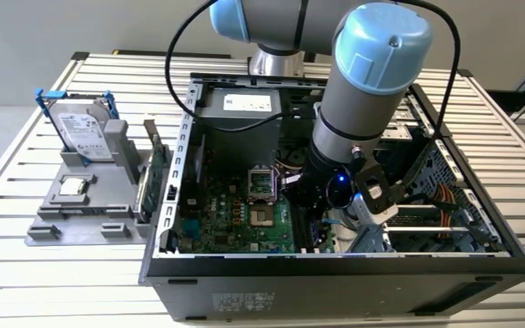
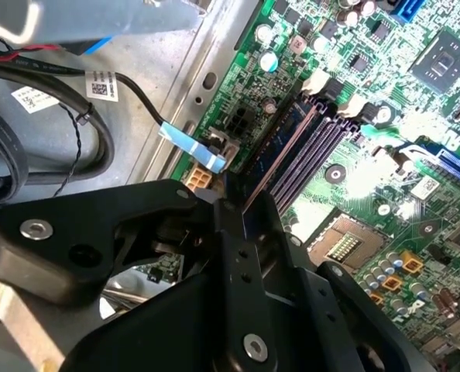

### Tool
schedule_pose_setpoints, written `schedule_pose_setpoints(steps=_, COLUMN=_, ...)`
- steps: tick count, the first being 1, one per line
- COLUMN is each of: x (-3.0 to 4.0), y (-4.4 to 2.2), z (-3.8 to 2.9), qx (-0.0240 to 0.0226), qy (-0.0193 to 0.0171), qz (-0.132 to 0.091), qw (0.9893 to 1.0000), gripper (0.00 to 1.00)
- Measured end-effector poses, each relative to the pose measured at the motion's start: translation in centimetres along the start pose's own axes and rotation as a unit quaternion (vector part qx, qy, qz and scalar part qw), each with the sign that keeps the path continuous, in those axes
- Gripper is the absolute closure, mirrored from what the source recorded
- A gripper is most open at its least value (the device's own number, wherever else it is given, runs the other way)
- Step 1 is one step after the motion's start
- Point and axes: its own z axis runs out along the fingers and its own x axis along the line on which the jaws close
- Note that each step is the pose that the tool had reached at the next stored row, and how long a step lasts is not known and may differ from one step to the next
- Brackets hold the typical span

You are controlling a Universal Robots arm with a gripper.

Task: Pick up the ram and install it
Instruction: 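Insert the ram into the slot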

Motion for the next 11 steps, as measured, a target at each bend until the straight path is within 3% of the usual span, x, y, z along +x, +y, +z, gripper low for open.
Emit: schedule_pose_setpoints(steps=11, x=0.00, y=0.01, z=-0.20, qx=-0.0002, qy=0.0000, qz=0.000, qw=1.0000, gripper=0.00)
